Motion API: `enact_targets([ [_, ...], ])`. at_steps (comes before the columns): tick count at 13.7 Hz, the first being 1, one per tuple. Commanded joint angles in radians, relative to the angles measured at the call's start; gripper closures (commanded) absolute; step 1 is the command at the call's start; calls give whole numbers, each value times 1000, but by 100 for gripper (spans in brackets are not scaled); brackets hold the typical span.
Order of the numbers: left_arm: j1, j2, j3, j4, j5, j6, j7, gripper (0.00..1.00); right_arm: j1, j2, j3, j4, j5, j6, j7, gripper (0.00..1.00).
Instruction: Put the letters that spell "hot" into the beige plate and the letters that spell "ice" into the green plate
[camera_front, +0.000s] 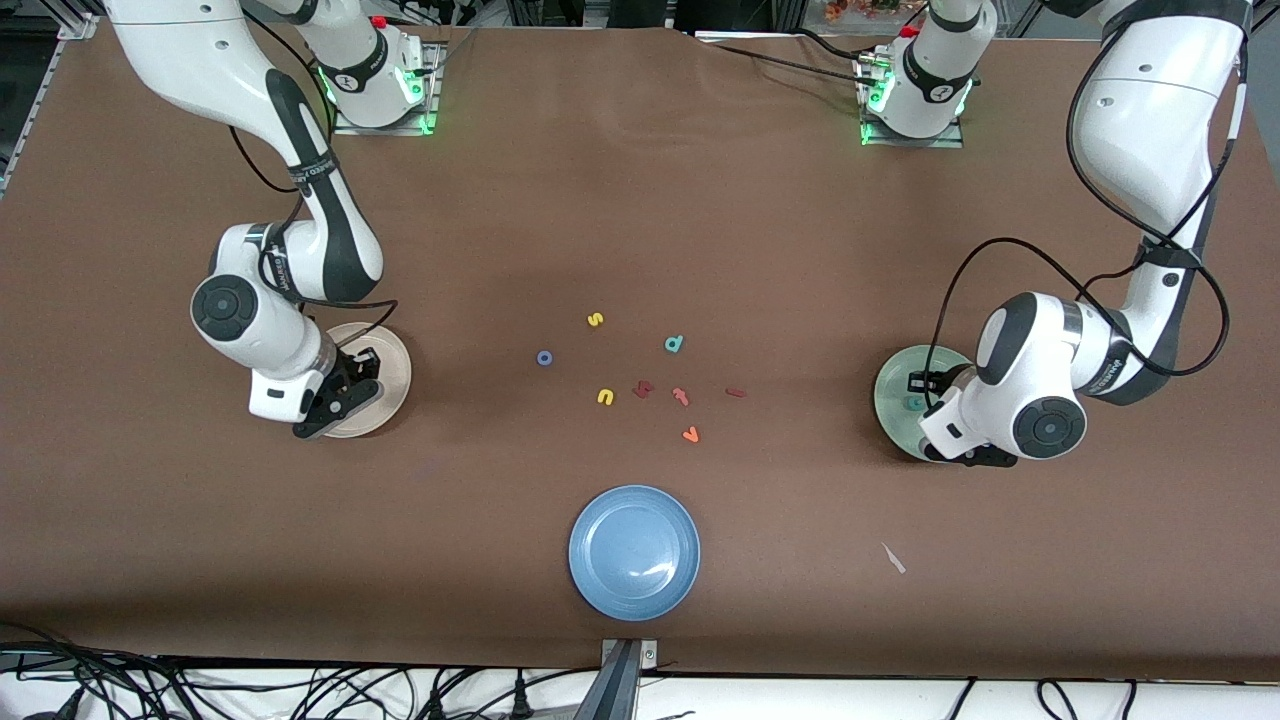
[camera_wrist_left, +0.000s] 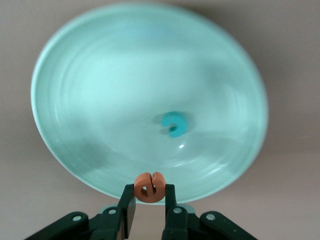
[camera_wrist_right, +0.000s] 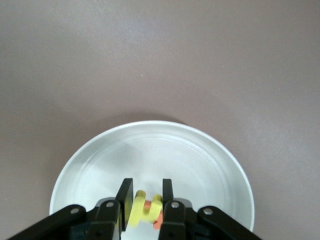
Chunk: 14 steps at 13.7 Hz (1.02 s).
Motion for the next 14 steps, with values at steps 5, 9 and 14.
enact_targets([
  [5,-11,44,-9,-43,95,30,10,92,13,-66,122,10,131,-142,288,0],
  [9,-14,32,-17,-31,113,13,8,0,89,-57,190,12,127,-88,616,0],
  [14,-89,-20,-110,37,98,-68,-47,0,227,15,185,26,96,-4,992,0],
])
